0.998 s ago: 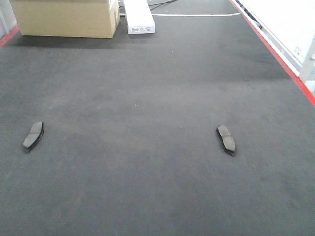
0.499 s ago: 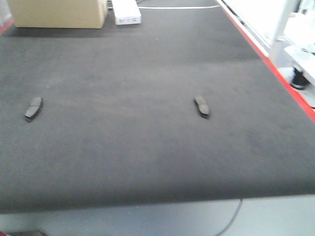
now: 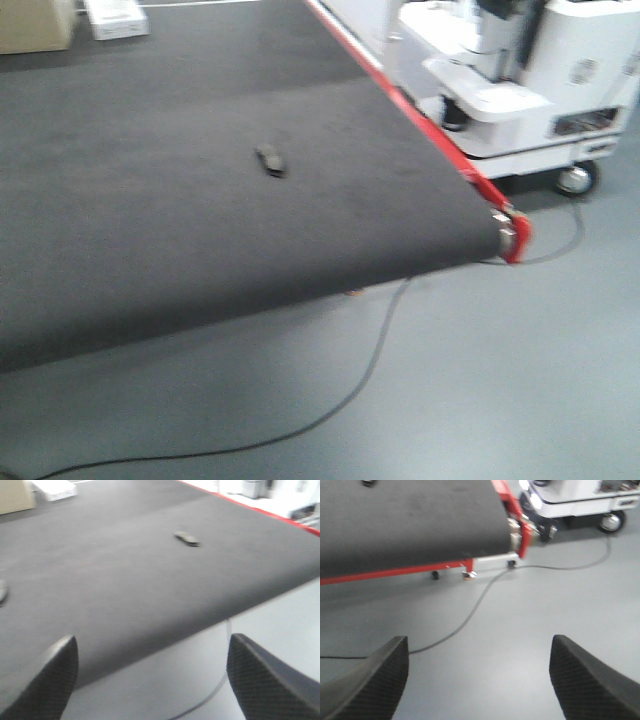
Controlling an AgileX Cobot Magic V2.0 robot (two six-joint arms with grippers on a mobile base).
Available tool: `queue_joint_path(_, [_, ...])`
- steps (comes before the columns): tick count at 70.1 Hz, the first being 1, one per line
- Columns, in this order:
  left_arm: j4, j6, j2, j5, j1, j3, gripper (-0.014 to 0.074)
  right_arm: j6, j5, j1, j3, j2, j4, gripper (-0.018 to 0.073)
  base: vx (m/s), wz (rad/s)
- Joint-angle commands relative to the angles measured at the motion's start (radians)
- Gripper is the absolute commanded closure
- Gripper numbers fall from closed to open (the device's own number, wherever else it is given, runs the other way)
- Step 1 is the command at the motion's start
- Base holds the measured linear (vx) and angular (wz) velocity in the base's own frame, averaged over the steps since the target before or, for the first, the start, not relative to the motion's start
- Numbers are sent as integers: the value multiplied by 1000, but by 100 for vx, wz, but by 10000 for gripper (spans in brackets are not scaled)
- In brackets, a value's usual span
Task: Move and align brake pads A on conveyor
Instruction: 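Back away and turn the base from the conveyor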
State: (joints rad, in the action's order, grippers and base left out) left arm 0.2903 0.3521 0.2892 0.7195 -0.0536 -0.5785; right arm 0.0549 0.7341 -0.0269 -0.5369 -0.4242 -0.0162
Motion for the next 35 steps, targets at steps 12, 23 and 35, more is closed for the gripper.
queue_joint_path(12, [19,0,11,-72,4,-24,11,8,-60,7,-26,-7,8,-6,-30,-46])
queue_joint_path(23, [19,0,11,-72,4,-24,11,8,-60,7,-26,-7,8,-6,-31,-47])
queue_joint_path(35, [19,0,11,-72,4,-24,11,8,-60,7,-26,-7,8,-6,-32,-50])
